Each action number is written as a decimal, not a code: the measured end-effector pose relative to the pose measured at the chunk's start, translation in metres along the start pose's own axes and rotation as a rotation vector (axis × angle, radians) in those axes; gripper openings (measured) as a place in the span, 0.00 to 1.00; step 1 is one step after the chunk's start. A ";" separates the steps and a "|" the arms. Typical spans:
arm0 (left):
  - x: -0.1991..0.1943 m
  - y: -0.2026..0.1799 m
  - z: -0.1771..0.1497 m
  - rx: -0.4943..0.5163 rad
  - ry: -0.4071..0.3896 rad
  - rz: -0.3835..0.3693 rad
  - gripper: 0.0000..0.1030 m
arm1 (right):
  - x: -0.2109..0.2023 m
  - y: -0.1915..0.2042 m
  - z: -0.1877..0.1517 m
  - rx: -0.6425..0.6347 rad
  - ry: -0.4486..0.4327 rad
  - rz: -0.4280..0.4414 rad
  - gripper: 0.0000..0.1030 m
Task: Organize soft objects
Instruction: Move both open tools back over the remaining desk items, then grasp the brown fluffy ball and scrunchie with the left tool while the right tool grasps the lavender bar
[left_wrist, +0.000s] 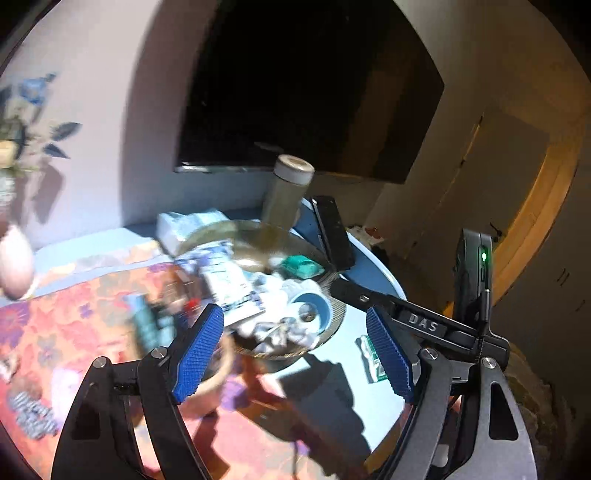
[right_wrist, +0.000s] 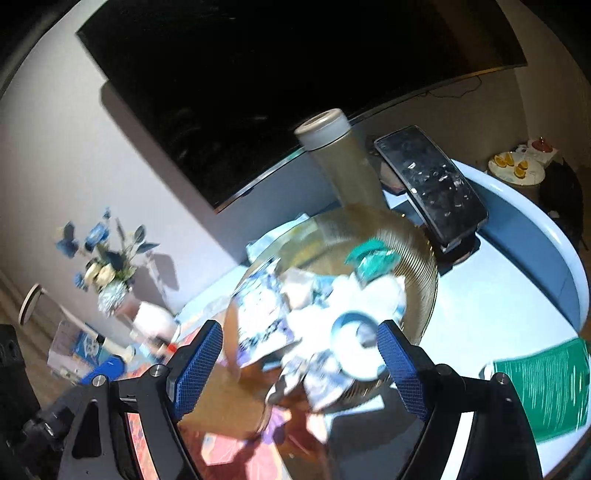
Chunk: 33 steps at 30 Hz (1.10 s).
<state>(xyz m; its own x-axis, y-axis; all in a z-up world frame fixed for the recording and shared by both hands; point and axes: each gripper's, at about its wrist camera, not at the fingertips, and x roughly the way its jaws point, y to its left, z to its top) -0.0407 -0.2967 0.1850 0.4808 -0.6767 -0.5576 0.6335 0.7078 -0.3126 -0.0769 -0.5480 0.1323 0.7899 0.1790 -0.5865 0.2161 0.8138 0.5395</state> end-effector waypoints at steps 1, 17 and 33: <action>-0.010 0.005 -0.003 -0.006 -0.009 0.012 0.80 | -0.003 0.004 -0.006 -0.011 0.002 0.008 0.82; -0.142 0.197 -0.076 -0.410 -0.116 0.324 0.82 | 0.034 0.131 -0.113 -0.327 0.255 0.121 0.82; -0.077 0.288 -0.109 -0.476 0.038 0.367 0.82 | 0.152 0.227 -0.175 -0.399 0.409 0.006 0.82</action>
<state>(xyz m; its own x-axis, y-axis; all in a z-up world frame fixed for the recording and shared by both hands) 0.0394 -0.0186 0.0539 0.5893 -0.3698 -0.7183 0.0851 0.9126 -0.4000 -0.0078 -0.2391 0.0599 0.4870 0.3189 -0.8131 -0.0835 0.9437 0.3201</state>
